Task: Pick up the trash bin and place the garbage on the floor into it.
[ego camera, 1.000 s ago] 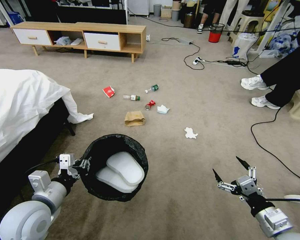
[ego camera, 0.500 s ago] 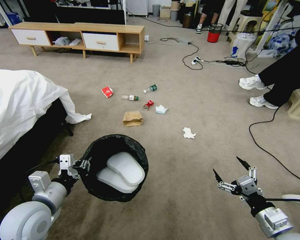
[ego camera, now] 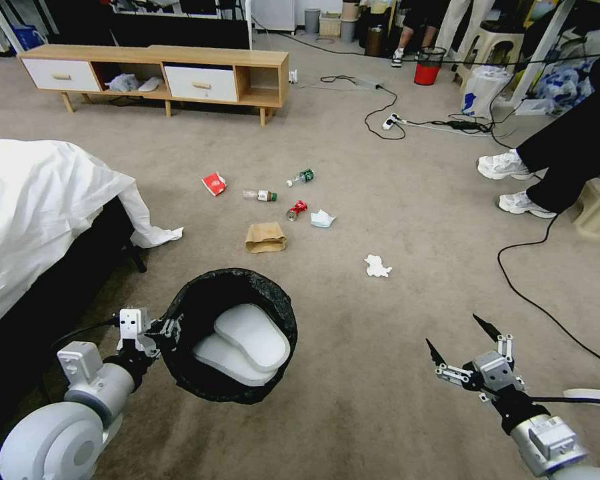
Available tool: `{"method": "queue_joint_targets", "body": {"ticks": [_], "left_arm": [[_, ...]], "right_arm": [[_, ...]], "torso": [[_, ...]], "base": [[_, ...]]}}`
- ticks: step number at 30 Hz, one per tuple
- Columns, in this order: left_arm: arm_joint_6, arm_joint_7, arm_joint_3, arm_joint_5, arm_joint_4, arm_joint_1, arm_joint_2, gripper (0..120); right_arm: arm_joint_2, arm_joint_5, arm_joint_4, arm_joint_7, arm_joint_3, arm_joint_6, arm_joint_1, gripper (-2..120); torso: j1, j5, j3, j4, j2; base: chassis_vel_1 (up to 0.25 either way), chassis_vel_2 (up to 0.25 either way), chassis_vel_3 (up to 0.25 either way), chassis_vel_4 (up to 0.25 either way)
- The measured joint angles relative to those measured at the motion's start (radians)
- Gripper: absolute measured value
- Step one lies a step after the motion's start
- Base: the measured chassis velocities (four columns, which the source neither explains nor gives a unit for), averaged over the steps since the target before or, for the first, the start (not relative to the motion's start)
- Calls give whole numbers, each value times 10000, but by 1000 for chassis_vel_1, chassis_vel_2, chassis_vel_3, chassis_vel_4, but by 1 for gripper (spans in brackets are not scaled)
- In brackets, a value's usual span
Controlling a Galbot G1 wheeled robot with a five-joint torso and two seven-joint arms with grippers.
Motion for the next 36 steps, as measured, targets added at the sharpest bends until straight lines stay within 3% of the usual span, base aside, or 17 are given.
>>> {"method": "queue_joint_targets", "body": {"ticks": [36], "left_arm": [[-25, -46, -58, -69, 87, -84, -2, 0]], "right_arm": [[-70, 81, -196, 35, -26, -26, 109, 100]], "torso": [[0, 1, 1, -1, 0]], "base": [[-62, 57, 58, -61]]}}
